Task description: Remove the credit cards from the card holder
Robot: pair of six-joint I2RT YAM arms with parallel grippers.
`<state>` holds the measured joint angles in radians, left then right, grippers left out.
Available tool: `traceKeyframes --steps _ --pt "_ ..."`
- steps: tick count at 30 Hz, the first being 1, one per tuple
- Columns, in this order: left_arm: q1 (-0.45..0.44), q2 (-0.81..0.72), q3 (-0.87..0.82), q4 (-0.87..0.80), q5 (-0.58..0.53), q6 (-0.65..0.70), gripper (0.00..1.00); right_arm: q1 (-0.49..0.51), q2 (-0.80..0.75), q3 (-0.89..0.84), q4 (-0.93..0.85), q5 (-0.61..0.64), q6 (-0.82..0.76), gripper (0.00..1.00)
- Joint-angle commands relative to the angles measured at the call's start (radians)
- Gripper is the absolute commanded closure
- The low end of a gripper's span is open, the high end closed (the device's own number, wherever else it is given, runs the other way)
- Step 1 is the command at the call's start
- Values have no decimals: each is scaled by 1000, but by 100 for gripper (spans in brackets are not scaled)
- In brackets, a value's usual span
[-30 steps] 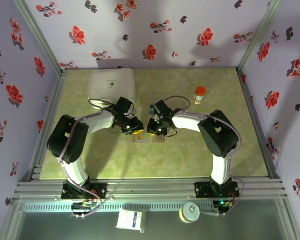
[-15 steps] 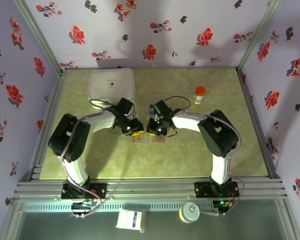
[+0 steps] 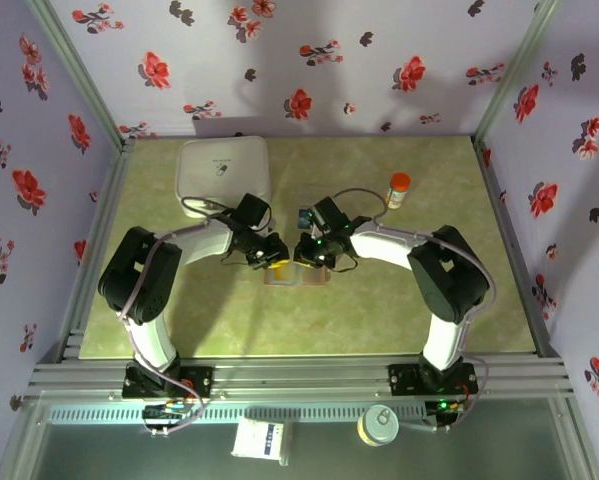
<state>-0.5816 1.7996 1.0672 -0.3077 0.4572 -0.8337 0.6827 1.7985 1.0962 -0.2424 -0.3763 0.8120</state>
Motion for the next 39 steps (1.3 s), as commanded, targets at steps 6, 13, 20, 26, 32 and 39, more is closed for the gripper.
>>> traceKeyframes --steps 6,13,20,26,32,39 --pt "-51 0 82 -28 20 -25 80 -68 -123 -48 -61 60 -43 84" --pt "-91 70 142 -36 22 -35 80 -123 -168 -85 -70 55 -66 84" --pt "-122 145 209 -46 25 -44 78 -150 -186 -114 -70 42 -87 84" --pt "-129 185 255 -49 30 -48 71 -165 -183 -106 -78 37 -103 82" --pt "-128 209 307 -69 38 -37 68 -168 -171 -83 -104 38 -121 80" --pt "-114 191 334 -116 34 3 69 -169 -156 -25 -144 37 -126 79"
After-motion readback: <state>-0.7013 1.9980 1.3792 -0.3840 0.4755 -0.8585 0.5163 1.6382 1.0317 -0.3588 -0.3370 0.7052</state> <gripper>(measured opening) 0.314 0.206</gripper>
